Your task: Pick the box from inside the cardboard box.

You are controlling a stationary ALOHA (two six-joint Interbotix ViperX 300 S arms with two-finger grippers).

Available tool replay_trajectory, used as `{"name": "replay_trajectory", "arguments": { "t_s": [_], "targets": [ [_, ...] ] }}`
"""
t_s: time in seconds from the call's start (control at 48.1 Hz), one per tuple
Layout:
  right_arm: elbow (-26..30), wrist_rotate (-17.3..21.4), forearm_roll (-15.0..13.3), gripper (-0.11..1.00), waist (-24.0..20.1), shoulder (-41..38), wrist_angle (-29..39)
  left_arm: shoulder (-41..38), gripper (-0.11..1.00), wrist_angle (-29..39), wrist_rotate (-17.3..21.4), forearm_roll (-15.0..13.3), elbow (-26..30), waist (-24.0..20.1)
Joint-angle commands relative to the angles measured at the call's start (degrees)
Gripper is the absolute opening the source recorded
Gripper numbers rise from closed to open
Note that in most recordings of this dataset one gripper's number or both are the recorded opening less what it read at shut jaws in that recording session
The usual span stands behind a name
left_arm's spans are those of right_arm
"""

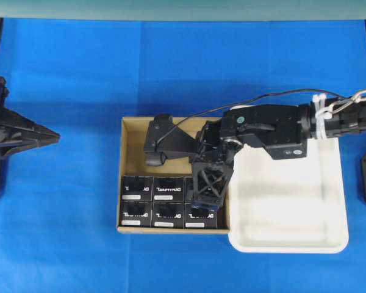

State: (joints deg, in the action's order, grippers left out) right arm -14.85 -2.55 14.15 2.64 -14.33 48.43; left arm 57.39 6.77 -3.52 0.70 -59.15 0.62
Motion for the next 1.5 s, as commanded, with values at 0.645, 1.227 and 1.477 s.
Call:
{"name": "replay_trajectory", "arguments": {
  "t_s": [0.645, 1.227, 1.477],
  "targets": [
    [-1.3, 0.0, -1.1, 1.0, 2.5, -0.7, -1.2, -0.4, -0.05, -0.3, -0.1, 0.2, 1.2, 0.0],
    [-2.5, -0.2, -4.0, 1.0, 7.3, -0.2, -1.0, 0.3, -0.05, 1.9, -0.1, 0.2, 1.3, 0.0],
    [-2.9, -0.3, -5.2, 1.0, 9.2, -0.1, -1.1, 0.3, -0.05, 1.9, -0.1, 0.2, 1.3, 0.0]
  ]
}}
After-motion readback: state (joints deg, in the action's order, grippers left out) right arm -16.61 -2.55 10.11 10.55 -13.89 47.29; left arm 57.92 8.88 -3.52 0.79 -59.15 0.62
